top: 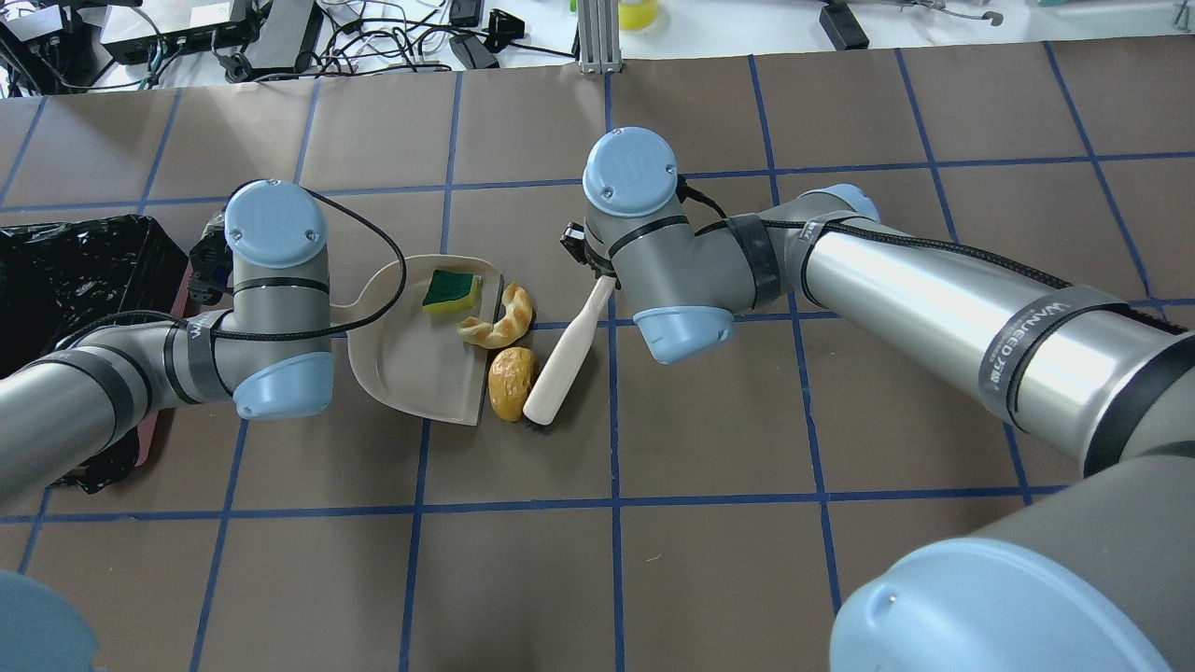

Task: Sweep and dump trash into bin
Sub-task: 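Sweep the potato toy into the dustpan held by the left gripper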

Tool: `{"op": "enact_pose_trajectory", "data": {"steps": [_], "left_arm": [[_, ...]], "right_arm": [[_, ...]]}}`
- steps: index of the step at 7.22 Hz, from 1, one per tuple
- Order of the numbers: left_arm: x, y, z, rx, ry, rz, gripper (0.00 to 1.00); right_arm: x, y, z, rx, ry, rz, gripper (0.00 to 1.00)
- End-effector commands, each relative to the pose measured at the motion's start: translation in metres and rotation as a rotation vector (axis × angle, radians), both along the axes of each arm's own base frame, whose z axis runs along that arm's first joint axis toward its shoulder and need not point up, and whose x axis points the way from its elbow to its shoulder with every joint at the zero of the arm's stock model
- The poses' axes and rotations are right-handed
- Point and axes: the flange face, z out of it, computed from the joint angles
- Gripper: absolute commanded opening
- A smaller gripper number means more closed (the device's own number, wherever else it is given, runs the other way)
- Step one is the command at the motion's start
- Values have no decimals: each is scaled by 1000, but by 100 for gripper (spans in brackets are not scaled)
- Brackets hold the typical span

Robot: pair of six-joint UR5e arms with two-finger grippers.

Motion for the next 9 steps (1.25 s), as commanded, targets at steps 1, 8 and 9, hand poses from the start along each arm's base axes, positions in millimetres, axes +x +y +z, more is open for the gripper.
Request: {"op": "enact_pose_trajectory", "data": {"steps": [1,8,9], "left_arm": [[0,-5,1,-8,1,5,0],[0,-8,0,-5,5,7,0],[0,-10,3,-11,3,5,0]], "right_arm": [[30,-13,-2,-18,-19,-6,0],[91,-26,8,-58,-79,-41,0],[104,-20,14,-62,-95,-51,0]]}}
